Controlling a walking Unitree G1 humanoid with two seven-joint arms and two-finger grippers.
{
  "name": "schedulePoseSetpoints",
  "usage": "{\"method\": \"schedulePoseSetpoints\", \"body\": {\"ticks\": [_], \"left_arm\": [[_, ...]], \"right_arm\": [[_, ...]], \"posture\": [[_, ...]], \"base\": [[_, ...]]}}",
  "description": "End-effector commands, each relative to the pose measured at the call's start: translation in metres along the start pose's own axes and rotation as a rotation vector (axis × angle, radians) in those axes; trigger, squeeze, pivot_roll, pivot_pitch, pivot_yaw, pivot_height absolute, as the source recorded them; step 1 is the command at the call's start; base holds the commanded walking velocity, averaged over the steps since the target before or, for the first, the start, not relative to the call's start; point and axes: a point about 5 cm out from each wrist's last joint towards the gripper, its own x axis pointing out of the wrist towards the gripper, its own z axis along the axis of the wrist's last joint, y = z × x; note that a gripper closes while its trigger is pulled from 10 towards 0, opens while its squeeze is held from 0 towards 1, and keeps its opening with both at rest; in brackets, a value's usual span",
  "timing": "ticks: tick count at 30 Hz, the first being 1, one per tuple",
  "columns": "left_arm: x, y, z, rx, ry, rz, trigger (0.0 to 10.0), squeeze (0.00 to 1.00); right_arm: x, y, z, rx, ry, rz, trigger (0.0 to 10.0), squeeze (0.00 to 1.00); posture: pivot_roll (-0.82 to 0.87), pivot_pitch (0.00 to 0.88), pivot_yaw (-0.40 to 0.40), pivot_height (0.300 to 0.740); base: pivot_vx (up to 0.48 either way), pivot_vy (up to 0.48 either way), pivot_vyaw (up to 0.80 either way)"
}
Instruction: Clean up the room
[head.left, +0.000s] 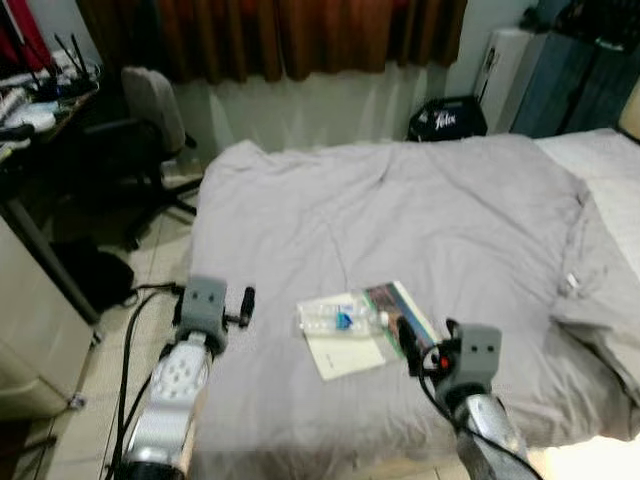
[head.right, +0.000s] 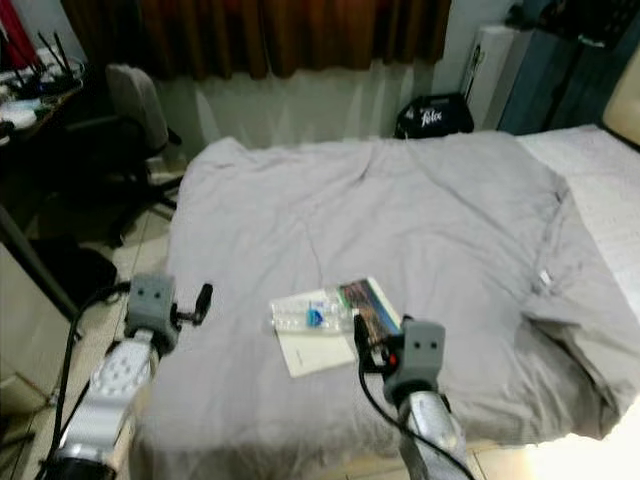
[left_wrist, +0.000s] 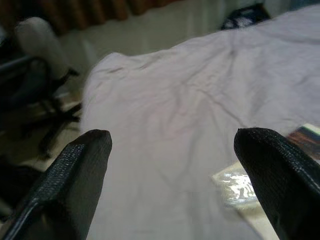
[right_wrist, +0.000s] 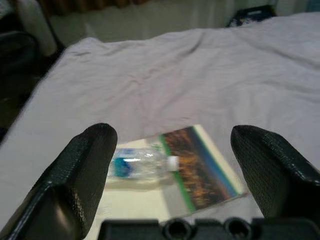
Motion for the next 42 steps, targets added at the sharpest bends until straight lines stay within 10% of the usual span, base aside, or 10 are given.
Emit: {"method": "schedulePoseSetpoints", "body": {"ticks": [1,27,42], "left_arm": [[0.005,0.000,-0.007,0.055,0.063,-0.045,10.0,0.00],[0.037,0.032,-0.017,0.138,0.147,-0.033,10.0,0.00],[0.051,0.018,-0.003,0.151,0.086,-0.095,10.0,0.00]], "right_arm": [[-0.001,0.000,0.001,-0.004,-0.003,-0.008,10.0,0.00],[-0.021,-0.002,-0.005,-0.027,0.011,-0.036,10.0,0.00],[-0.056,0.007,0.011,-0.007,0.009,0.034,10.0,0.00]], "posture": [[-0.07,0.000,0.011,0.740],[-0.15,0.000,0.045,0.740],[-0.30,0.145,0.044,0.740]], "base": [[0.000,0.000,-0.80],[0.000,0.000,-0.40],[0.000,0.000,0.00]]}}
